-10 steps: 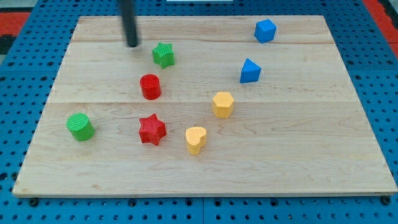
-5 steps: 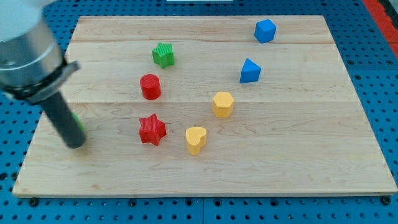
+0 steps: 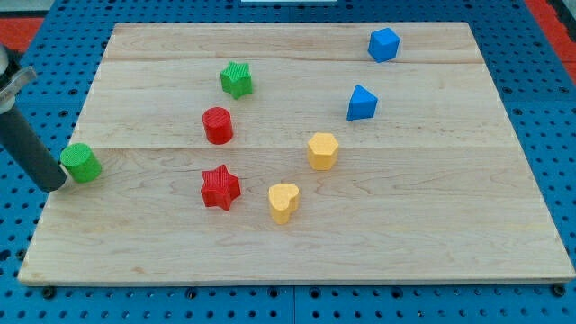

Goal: Push green circle closer to green star

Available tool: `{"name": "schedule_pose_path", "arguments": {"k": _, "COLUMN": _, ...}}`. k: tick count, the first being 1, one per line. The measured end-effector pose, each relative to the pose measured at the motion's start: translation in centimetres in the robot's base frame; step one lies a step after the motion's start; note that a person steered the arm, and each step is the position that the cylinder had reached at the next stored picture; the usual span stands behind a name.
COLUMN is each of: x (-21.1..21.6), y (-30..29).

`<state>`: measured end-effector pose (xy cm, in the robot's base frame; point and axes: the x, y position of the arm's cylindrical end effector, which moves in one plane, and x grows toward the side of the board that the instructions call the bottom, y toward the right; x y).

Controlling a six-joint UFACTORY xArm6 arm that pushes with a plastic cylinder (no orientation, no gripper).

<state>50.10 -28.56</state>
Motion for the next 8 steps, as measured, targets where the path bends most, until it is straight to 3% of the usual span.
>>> {"name": "schedule_pose_path", "arguments": {"k": 5, "x": -5.2, "y": 8.3}}
{"name": "schedule_pose_path", "arguments": {"k": 6, "x": -11.8, "y": 7.7}}
{"name": "schedule_pose_path", "arguments": {"k": 8, "x": -13.5, "y": 8.1}}
